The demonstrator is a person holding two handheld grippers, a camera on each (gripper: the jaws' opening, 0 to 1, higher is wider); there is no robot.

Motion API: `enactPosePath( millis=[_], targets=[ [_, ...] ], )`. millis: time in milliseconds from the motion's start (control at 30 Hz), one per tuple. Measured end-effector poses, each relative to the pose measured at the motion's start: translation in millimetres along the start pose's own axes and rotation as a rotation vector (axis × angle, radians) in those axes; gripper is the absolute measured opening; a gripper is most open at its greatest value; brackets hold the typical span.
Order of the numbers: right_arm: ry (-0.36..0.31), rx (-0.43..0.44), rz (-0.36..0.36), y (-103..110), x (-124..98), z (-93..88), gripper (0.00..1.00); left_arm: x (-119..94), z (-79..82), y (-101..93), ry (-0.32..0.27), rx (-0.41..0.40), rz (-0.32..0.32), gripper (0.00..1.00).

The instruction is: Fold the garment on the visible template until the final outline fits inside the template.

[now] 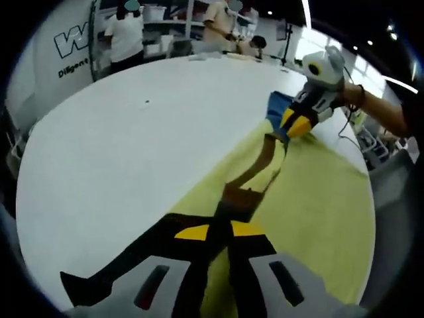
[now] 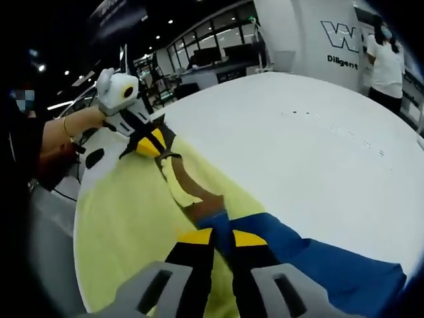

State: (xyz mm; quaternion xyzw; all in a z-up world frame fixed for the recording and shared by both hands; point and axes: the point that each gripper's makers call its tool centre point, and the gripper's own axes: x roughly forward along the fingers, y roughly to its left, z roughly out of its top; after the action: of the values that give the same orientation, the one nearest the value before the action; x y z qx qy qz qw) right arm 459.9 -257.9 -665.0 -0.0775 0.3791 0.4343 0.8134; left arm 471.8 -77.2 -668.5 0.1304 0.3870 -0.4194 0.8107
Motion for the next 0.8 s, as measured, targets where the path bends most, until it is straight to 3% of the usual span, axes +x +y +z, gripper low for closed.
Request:
enactPosePath(
  millis=[167,300,500,800],
  targets=[
    [0.003,-0.017,0.004,4,0,-0.7,0.00,0,-1.7,-2.7,0.021,0.071,0.005,0.02],
    [-0.006,-0.028,0.002,5,-4,2.7,0.00,-3,3.5,1.2,0.002,0.066,0.014,0.02],
    [-0.034,-0.074,-0.024,3,-12,18.4,0.00,-15,22.9,5.0,-0.067,0.081,0.040,0.02],
    [-0.053,-0.112,-0.064,-11,-14,45.8,0.00,-23,47.5,25.2,-0.095,0.098,0.080,0.02]
  ],
)
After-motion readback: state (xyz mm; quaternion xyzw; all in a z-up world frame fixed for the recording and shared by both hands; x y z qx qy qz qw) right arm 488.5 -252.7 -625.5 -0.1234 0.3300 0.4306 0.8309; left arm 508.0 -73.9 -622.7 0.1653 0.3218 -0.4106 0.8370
